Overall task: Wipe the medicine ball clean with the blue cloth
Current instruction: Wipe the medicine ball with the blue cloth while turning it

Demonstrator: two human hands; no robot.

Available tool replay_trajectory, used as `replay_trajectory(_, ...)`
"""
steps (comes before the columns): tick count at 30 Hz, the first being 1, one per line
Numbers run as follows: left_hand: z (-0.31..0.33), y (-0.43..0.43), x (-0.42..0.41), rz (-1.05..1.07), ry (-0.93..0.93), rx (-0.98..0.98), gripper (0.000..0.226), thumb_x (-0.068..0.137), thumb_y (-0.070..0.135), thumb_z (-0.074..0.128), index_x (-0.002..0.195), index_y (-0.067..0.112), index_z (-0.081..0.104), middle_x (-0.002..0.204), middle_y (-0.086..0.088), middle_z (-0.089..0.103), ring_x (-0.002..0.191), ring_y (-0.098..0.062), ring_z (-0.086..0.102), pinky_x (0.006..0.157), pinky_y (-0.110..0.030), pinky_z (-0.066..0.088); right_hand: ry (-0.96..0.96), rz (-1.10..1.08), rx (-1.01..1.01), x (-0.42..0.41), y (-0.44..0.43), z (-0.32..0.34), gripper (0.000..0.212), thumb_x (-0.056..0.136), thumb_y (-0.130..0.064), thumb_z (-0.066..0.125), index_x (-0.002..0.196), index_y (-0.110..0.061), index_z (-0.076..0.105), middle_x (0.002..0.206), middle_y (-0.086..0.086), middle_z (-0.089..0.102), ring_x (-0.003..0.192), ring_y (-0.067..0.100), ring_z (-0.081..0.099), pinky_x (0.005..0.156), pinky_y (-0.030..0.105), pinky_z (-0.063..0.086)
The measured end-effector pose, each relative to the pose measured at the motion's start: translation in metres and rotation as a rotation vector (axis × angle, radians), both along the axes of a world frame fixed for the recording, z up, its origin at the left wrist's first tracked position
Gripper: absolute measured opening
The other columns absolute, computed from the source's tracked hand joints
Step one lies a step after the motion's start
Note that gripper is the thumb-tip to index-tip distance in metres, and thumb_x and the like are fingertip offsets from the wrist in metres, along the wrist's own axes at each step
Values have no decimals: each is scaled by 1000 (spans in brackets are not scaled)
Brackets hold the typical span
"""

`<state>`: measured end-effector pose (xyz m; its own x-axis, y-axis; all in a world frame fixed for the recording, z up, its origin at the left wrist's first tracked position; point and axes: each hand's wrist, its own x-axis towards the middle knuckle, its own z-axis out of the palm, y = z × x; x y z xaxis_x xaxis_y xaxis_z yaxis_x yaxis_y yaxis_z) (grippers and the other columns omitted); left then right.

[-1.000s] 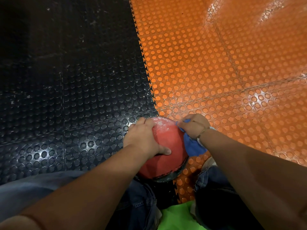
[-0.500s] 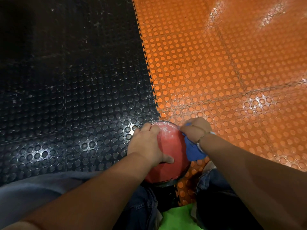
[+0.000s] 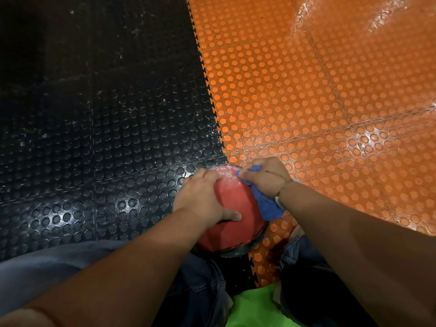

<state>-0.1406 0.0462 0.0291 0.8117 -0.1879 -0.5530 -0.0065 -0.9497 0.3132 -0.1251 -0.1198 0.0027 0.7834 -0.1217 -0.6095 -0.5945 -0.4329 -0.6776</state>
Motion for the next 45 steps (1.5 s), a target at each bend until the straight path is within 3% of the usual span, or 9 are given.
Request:
replay_trajectory(4, -3, -1, -8, 41, 0, 41, 118, 47, 74, 75, 146, 34, 24, 152, 12, 25, 138, -15, 26, 117, -37, 16, 74, -27, -164, 2, -8, -6, 22, 84, -30, 67, 76, -10, 66, 59, 3, 56, 54, 21, 52, 57, 24, 43)
replay_trajectory(10, 0, -6, -3, 43, 71, 183, 129, 47, 79, 71, 151, 24, 16, 157, 6, 20, 142, -16, 26, 118, -45, -1, -60, 182, -42, 6, 13, 6, 15, 79, -26, 72, 76, -11, 71, 68, 4, 66, 61, 14, 58, 60, 24, 46)
replay_trajectory(15, 2, -9, -7, -18, 62, 195, 131, 45, 82, 70, 151, 27, 15, 156, 8, 19, 142, -15, 25, 117, -45, -2, 12, 6, -213, 0, -12, -8, 24, 83, -28, 65, 69, -10, 60, 63, 4, 55, 67, 24, 52, 54, 23, 36)
replay_trajectory(22, 1, -7, 0, 11, 84, 203, 129, 45, 80, 72, 150, 29, 17, 155, 9, 23, 140, -14, 31, 118, -47, -1, -82, 142, -69, -1, 6, 2, 18, 79, -29, 71, 77, -12, 66, 74, 7, 65, 74, 22, 61, 70, 30, 51)
replay_trajectory(27, 1, -11, -2, 9, 74, 188, 129, 44, 80, 72, 150, 30, 17, 155, 10, 22, 141, -13, 26, 116, -48, -2, -27, 127, -203, -5, -11, -2, 18, 83, -28, 66, 77, -12, 64, 71, 2, 60, 69, 18, 56, 56, 22, 39)
replay_trajectory(31, 1, -7, 4, 19, 101, 207, 129, 47, 79, 71, 151, 27, 16, 156, 6, 22, 142, -17, 27, 117, -50, 0, -70, 209, 9, -6, 2, -2, 10, 78, -22, 72, 75, -14, 68, 88, 6, 68, 88, 25, 63, 80, 40, 53)
replay_trajectory(35, 3, -8, 4, 16, 103, 180, 127, 48, 78, 72, 151, 29, 15, 157, 8, 21, 142, -16, 26, 117, -51, 0, -86, 46, -93, -12, -2, 1, 22, 84, -27, 67, 85, -5, 66, 71, -1, 61, 68, 14, 57, 59, 22, 44)
replay_trajectory(39, 1, -6, 9, 40, 118, 177, 126, 50, 77, 72, 151, 27, 15, 157, 8, 20, 142, -18, 27, 117, -50, 2, -174, 314, -133, -11, 19, 6, 19, 80, -33, 68, 79, -14, 68, 81, 6, 68, 78, 23, 63, 70, 32, 52)
replay_trajectory(45, 0, -8, 8, -2, 117, 193, 126, 54, 80, 67, 153, 26, 10, 160, 12, 9, 144, -14, 20, 118, -51, 0, -143, 129, -281, -9, 7, 9, 24, 86, -30, 61, 81, -6, 62, 77, 8, 63, 75, 27, 59, 65, 29, 47)
